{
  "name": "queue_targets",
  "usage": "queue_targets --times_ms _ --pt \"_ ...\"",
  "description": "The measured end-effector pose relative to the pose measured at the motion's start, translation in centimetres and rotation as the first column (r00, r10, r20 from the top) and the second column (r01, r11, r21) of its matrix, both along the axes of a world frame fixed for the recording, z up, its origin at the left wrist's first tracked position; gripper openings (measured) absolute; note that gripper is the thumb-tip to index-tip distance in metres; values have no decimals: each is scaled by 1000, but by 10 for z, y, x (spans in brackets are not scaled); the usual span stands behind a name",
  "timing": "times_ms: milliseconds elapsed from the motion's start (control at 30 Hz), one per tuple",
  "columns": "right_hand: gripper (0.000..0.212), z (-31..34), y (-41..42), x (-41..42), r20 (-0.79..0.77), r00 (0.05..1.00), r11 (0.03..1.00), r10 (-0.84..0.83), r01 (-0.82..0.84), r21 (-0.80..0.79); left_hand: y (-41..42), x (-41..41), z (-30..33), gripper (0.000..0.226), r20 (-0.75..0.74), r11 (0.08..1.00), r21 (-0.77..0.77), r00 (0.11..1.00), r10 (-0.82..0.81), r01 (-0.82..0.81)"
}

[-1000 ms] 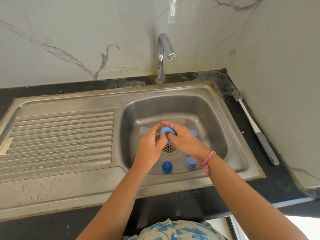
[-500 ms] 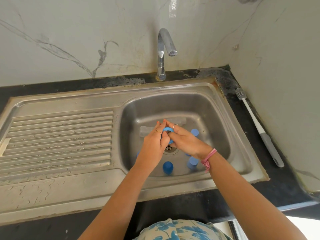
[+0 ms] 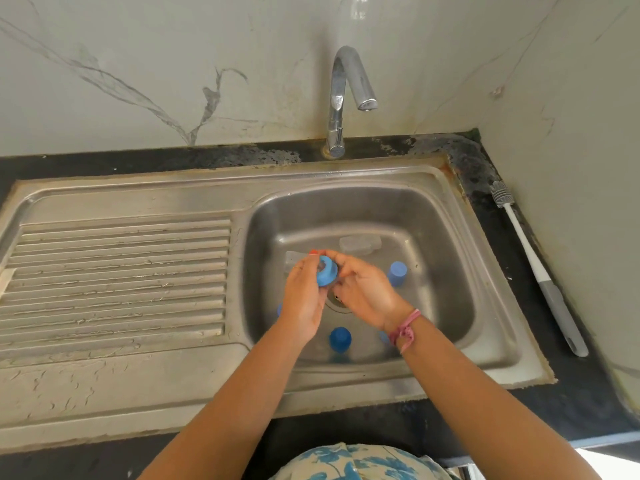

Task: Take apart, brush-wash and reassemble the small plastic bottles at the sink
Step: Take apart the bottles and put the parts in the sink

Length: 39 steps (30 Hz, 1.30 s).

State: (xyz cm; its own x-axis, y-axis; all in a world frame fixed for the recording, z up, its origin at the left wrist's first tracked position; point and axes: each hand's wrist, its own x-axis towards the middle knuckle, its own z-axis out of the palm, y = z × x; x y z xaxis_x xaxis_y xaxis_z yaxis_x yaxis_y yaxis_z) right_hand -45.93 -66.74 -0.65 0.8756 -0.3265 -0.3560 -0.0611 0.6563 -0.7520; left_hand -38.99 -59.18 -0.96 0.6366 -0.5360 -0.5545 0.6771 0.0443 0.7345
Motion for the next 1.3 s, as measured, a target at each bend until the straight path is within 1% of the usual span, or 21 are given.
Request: queue_targets --times_ms 67,133,233,300,400,500,567,633,700,733,767,800,833,867,967,1033,1067,1100,1167,1233,1300 --pt "41 -3 -6 -1 -29 998 994 54 -56 -98 4 12 5 28 -156 993 -96 986 54 -70" --pt "37 -8 -6 -1 -115 991 959 70 -98 -265 6 19 8 30 -205 993 -85 977 57 -76" --pt "36 -9 -5 1 -223 975 829 7 -131 -544 8 23 10 36 -175 999 -42 984 17 -25" --pt "32 -10 -4 2 -259 962 724 -83 -120 -679 10 24 13 42 -133 997 -36 989 -68 64" --pt "24 -14 1 2 -263 941 641 -215 -67 -765 14 25 12 30 -28 970 -20 970 -243 243" --pt "24 -14 1 3 -252 933 558 -258 -69 -827 18 32 10 26 38 956 61 956 -290 287" --pt "25 -12 -1 3 -244 930 564 -273 -51 -824 19 40 12 23 70 956 139 961 -268 257" --pt "24 -12 -5 1 -258 930 604 -260 -52 -795 22 49 14 28 142 950 245 962 -232 193" --pt "18 -12 -11 -5 -284 938 691 -198 -72 -719 32 61 17 31 303 916 368 911 -281 161" --pt "14 -12 -15 -10 -314 936 744 -157 -97 -661 39 67 18 31 367 889 408 855 -367 207" --pt "12 -12 -19 -15 -355 930 794 -98 -142 -591 47 72 20 31 389 849 431 787 -479 304" --pt "13 -12 -23 -21 -402 916 822 -12 -220 -526 55 73 23 33 374 786 452 710 -596 421" --pt "17 -13 -26 -26 -443 891 817 96 -325 -476 61 72 25 35 344 701 488 623 -702 521" --pt "21 -15 -27 -30 -478 853 788 207 -435 -435 65 68 25 36 315 606 546 529 -788 578" --pt "35 -22 -29 -34 -561 700 637 442 -685 -354 64 54 13 40 197 307 740 245 -949 598" --pt "37 -28 -27 -29 -657 556 483 509 -816 -317 61 45 -3 50 63 90 801 67 -996 591" --pt "36 -31 -24 -25 -701 488 400 520 -864 -305 59 41 -13 56 -5 -4 820 0 -1000 573" --pt "32 -34 -21 -22 -733 436 338 522 -895 -292 58 37 -22 60 -55 -69 834 -43 -998 547" --pt "24 -40 -12 -17 -772 363 287 522 -927 -242 54 29 -38 57 -115 -132 866 -63 -991 482" --pt "28 -46 -5 -13 -788 316 265 528 -943 -201 51 25 -55 53 -159 -169 885 -59 -986 433" --pt "37 -55 -1 -6 -823 282 165 493 -959 -230 50 25 -70 54 -191 -193 886 -47 -980 422"
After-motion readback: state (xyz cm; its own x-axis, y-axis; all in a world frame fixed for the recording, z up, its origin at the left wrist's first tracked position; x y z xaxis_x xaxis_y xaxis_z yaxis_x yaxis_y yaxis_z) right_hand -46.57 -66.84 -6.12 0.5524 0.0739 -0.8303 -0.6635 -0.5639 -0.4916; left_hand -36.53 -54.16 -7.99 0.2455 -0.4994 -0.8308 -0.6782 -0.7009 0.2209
